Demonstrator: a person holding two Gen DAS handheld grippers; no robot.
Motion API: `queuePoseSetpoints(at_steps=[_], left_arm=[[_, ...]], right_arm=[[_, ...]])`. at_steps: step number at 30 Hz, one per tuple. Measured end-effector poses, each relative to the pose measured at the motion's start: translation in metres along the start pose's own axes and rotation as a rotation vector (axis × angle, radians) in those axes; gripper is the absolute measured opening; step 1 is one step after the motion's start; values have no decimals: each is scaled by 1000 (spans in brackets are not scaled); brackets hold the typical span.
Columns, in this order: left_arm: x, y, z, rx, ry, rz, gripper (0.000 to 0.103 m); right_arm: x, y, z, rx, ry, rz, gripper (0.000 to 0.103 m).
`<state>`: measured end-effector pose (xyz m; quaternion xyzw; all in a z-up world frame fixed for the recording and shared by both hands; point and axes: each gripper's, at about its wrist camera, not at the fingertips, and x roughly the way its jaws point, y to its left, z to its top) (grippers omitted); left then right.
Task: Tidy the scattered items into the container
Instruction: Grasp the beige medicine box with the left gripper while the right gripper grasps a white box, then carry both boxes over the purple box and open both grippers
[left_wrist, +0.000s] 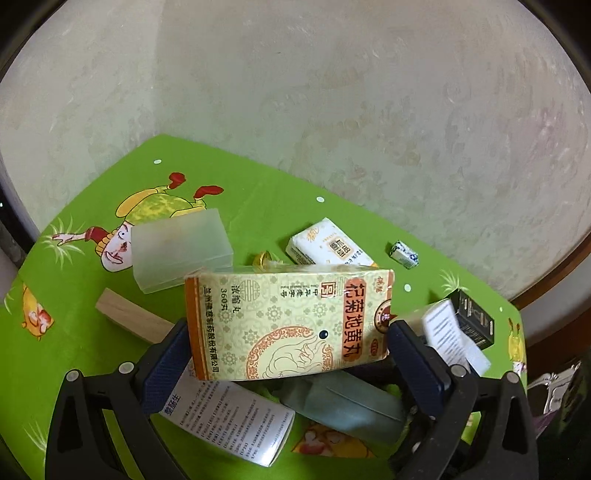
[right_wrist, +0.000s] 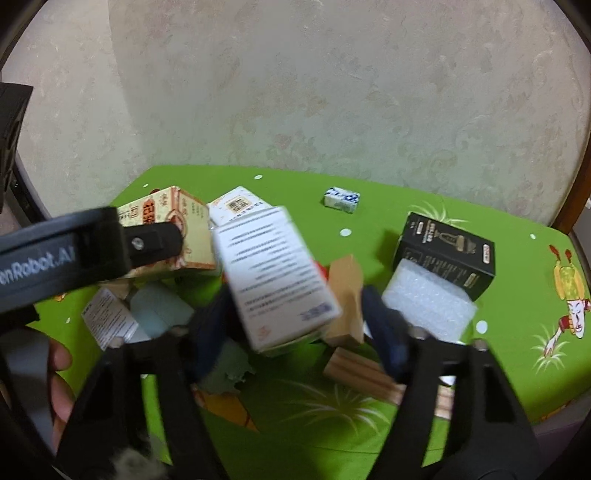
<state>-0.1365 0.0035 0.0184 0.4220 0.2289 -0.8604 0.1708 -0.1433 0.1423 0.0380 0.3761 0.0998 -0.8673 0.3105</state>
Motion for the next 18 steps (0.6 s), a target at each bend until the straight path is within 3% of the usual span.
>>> queuePoseSetpoints(at_steps=[9,18], left_arm=[[-3,4,-5,20,-15,7,100],[-20,4,-8,19,-49,-3,100]], right_arm=[[-4,1,-4,13,-18,-20,43],[-24,-3,-6,40,-43,-29,43]])
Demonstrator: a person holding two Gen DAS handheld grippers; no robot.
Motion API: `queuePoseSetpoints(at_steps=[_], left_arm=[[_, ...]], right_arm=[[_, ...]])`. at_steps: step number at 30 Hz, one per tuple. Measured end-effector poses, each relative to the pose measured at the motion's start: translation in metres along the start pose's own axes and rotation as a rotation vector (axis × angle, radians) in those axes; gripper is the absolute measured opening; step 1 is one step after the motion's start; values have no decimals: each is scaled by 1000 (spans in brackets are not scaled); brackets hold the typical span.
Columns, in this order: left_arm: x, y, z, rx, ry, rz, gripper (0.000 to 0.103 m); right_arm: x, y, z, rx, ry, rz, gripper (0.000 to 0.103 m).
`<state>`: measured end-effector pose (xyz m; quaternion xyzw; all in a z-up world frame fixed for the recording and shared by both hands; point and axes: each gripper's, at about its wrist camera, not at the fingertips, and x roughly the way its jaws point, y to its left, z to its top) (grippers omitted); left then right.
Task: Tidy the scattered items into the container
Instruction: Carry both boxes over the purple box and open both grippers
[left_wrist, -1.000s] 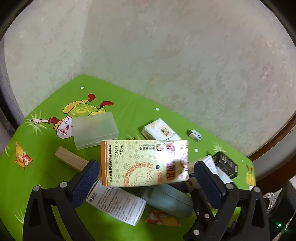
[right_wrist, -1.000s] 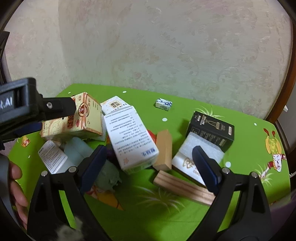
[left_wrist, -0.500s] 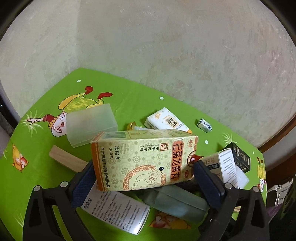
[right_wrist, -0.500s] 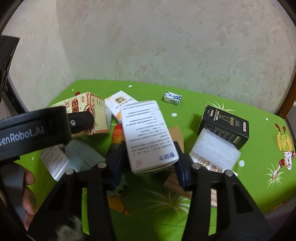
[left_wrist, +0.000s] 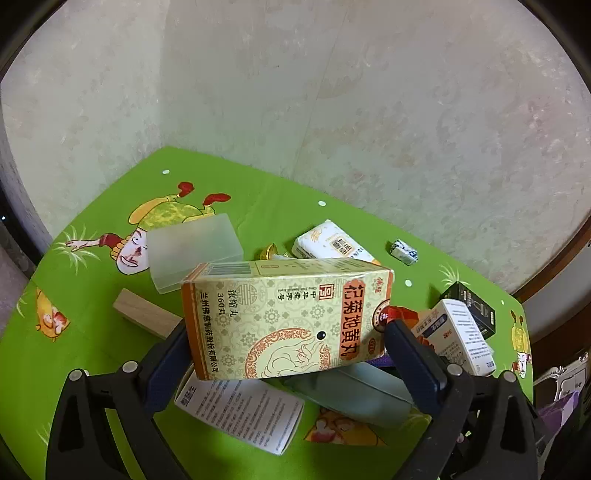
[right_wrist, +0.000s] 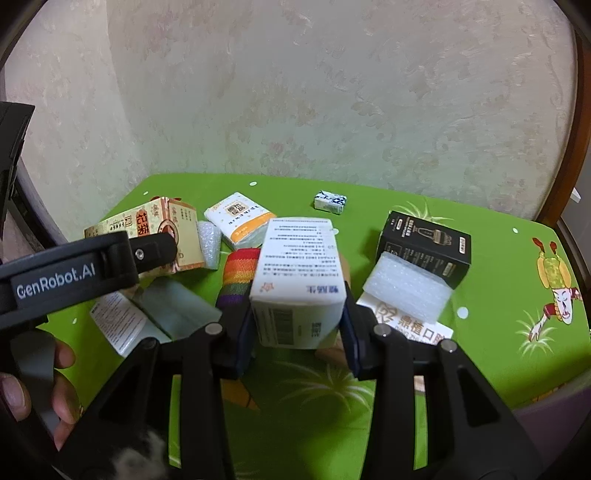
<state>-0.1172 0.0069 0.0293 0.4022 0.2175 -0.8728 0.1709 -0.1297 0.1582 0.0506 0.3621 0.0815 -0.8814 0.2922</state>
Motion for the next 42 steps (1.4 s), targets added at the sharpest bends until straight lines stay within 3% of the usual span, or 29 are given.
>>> queuePoseSetpoints(at_steps=[6,14,25,34,42], left_arm=[[-15,-2,-3,-3,-20,-17,100],[-45,-14,-12,5,-56,-73,100],[-102,-61,-44,82,-129,-239,100],[-138,-125,-79,217,-148,-407,100],[-147,-172,-109,333,-121,-497,100]], right_arm=[[-15,-3,-2,19,-21,-6,42],[-64,-11,-4,64,-65,0,42],[-154,-41,-23,116,-142,-24,42],[-232,-95,-53,157,-200,-125,42],[-257,-147,-83,238,-173,-265,42]])
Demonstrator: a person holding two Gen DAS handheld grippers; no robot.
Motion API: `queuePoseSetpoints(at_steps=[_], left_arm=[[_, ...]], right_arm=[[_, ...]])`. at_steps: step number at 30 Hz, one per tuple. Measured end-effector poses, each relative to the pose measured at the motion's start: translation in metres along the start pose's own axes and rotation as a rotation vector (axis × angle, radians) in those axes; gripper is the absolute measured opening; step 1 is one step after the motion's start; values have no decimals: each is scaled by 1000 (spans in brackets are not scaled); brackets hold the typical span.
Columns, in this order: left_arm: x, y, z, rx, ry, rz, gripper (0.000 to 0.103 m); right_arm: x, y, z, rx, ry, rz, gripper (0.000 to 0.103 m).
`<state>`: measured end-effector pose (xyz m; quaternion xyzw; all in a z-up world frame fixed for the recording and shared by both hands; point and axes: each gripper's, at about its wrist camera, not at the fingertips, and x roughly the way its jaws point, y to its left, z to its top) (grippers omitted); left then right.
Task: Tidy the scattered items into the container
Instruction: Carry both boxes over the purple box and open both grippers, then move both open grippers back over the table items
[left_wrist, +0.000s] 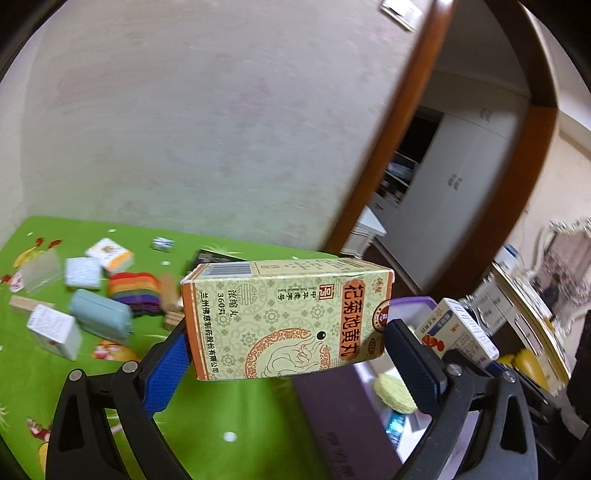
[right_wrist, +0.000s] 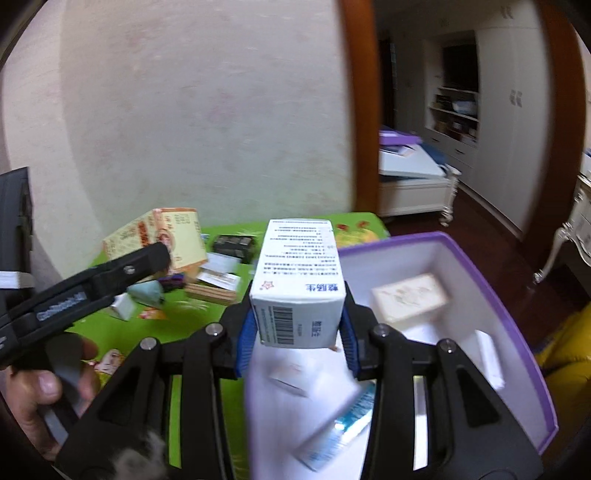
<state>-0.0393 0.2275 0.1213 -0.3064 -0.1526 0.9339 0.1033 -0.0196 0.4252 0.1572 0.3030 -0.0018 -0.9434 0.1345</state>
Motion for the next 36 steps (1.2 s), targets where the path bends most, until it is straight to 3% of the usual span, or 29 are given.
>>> queuePoseSetpoints(at_steps=[7,16,19,20,21,23,27,36], left_arm=[[8,-32,-7,77,19,-60,100],[8,-58,-11,144,-3,-130,101],[8,-70,-13,186,-11,-187,103],[11,-73,-13,200,3,-202,103],[16,-76,-14,202,21,-208,103],[19,-73,-14,171,30,-223,103],[17,-61,-11,134,23,-215,103],[-3,-13,-8,62,-23,-146,103]], right_arm=[[-5,-29,-3,44,8,-81,42],[2,-51,-2,74,14,-115,43],[-1,-56,-1,93,8,-132,43],[-2,-59,-1,107,3,-141,50],[-4,-63,0,126,-2,-151,69],[-10,-66,-1,134,-28,-163,79],[-12,-65,2,131,-41,-165,79],[-9,-36,3,97,-49,-83,82]])
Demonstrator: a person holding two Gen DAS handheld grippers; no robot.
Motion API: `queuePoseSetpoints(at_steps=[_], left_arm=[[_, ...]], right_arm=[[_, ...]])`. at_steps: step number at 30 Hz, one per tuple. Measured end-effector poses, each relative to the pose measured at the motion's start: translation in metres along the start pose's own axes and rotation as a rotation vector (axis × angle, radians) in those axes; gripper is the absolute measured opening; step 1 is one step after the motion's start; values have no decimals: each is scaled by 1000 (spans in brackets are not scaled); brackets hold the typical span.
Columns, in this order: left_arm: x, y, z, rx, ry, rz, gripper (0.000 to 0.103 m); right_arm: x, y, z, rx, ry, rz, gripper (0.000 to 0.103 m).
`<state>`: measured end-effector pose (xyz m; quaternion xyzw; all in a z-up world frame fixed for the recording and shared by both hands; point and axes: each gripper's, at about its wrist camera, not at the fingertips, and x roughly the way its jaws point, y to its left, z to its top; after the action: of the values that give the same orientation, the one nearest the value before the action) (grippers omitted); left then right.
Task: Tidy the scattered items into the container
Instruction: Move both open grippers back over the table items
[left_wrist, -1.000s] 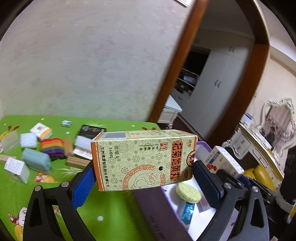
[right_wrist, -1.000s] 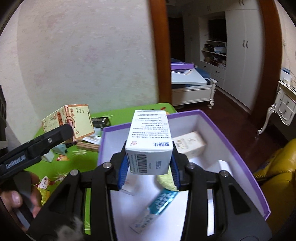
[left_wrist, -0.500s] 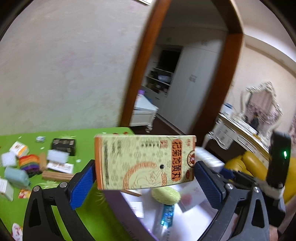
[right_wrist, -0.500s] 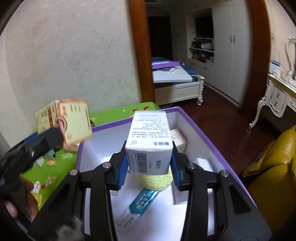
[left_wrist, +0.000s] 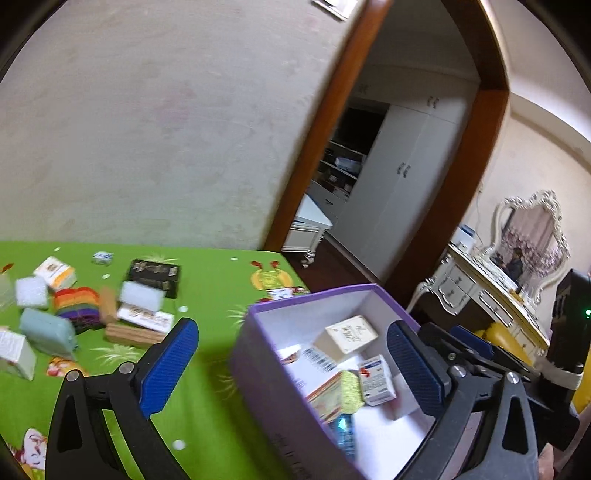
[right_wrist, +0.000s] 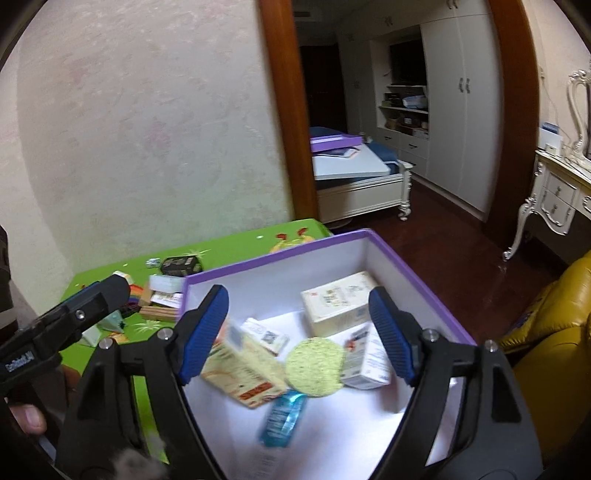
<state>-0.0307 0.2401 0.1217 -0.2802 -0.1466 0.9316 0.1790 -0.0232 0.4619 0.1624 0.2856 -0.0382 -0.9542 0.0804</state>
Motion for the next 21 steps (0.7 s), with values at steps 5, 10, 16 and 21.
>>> queuePoseSetpoints(at_steps=[5,10,16,21], left_arm=[[-18,42,-12,-58,-20,72,103],[-38,98,-26,-131,-32,167,103],[-67,157,-42,-201,-52,276,103],[-84,194,-52,-222,-57,344,103]], right_arm=[[-2,29,0,-36,-3,44,84],[1,64,-3,-74,0,92,85],[6,116,-10,-138,20,163,86],[15,154,-18,-180,37,204,90]])
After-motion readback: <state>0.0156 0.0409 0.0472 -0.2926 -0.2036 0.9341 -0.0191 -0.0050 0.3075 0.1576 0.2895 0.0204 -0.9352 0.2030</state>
